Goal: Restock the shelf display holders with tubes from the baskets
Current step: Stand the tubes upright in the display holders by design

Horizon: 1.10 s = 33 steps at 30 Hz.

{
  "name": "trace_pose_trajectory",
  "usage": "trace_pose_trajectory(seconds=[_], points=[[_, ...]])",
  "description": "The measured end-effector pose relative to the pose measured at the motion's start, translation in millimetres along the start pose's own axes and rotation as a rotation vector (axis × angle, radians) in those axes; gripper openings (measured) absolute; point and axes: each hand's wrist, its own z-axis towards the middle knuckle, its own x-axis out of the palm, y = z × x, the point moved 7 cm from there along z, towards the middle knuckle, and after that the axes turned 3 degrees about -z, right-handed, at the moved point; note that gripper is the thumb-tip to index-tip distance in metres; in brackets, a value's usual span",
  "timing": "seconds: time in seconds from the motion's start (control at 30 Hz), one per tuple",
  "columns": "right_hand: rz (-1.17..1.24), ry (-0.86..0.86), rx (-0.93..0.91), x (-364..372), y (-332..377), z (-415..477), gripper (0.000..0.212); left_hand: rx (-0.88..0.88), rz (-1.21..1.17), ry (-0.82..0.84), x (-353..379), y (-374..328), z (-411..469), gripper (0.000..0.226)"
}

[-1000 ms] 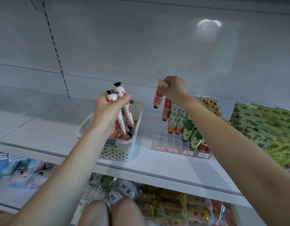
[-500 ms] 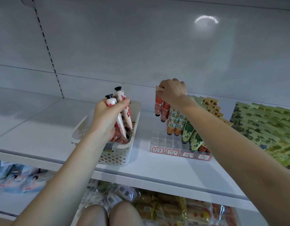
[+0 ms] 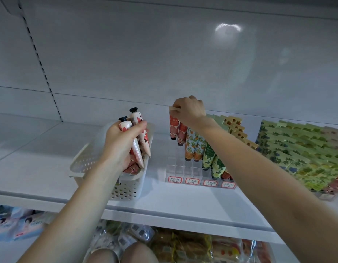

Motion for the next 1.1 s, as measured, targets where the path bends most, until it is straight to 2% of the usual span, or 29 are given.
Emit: trace_pose_trajectory(seconds=[1.1], points=[[-0.181,-0.072,-0.030,14,9,5,0.019,0.001,-0.021,0.032,4,8,10,0.007]])
